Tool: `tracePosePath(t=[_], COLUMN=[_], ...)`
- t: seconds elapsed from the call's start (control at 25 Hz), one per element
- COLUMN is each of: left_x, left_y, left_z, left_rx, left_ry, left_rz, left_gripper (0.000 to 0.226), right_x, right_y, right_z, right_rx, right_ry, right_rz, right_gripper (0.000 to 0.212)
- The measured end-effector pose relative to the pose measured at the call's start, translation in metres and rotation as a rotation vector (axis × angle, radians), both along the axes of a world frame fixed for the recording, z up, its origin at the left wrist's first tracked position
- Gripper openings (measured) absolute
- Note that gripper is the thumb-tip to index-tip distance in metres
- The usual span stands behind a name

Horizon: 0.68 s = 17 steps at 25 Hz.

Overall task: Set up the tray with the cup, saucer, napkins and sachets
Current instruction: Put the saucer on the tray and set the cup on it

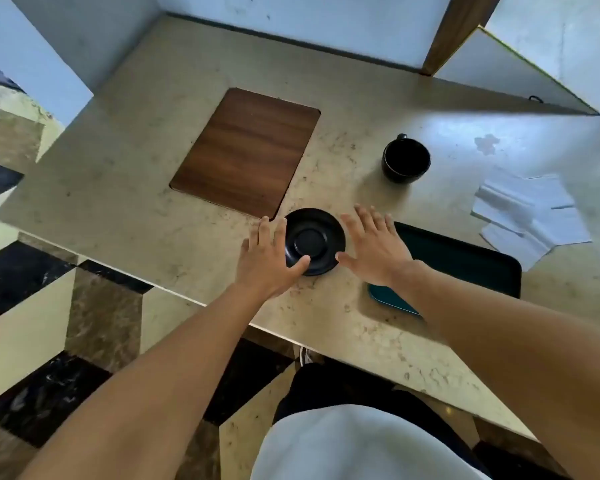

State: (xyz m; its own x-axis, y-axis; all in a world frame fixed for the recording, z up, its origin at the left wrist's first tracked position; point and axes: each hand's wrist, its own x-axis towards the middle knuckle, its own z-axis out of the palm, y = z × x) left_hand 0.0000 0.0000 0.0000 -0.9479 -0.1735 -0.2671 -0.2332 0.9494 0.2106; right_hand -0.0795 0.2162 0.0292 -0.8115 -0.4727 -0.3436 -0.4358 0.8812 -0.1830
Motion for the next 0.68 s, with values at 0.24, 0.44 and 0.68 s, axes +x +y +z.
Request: tracePosePath(t=[0.24,0.44,0.68], left_x=[-0.014,-0.033,-0.040], left_y=[-0.006,-0.005,-0.006], left_z=[-0.011,-0.013,-0.020], left_rx=[0.020,0.221,0.254], left_ry=[0.011,-0.022,-0.036], left_rz=[0.076,0.229,0.264], left_gripper=[0.093,0.086,0.042], right_x=[-0.014,-0.024,-0.029], right_y=[-0.017,-0.019,-0.024], right_z=[-0.008,-0.014,-0.031], right_rx=[-0.087,-0.141,-0.138], right_ry=[-0.058,-0.162,-0.250], right_rz=[-0.095,-0.193,-0.237], right_gripper=[0.066,0.048,0.034])
